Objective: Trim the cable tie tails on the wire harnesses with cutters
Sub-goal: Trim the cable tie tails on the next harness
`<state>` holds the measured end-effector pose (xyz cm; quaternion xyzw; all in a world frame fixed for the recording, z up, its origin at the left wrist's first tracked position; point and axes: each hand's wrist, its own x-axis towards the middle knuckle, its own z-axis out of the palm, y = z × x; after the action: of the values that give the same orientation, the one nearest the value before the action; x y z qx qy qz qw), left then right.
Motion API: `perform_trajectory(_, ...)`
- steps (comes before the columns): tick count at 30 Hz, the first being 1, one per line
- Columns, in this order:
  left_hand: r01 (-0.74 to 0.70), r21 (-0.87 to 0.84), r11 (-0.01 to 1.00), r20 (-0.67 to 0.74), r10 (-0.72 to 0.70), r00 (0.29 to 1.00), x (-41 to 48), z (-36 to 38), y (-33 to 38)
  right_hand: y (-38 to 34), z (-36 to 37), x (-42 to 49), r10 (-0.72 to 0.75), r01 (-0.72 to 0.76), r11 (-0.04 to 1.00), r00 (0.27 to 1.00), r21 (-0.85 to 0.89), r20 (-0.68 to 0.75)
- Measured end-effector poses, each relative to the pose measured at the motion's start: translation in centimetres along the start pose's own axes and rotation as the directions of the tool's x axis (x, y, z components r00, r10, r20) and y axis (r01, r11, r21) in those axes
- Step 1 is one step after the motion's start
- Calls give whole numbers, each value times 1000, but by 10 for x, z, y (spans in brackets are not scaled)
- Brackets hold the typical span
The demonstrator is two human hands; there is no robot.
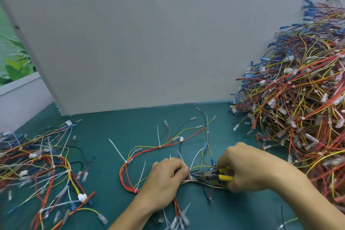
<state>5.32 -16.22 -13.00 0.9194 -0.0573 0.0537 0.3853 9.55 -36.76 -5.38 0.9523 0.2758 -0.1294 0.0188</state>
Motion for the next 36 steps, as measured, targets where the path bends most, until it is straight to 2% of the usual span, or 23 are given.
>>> perform_trajectory(19,-33,24,999,-7,33,999,-1,0,2,-2,7,8,-70,55,988,992,-144,-104)
perform_trajectory(30,-36,33,999,-24,36,999,-1,1,2,-4,9,8,-84,60,982,989,-182,-124)
perform_trajectory(36,-49,43,998,-37,51,998,0,2,1,-10,10,5,-76,62,988,993,-138,-95)
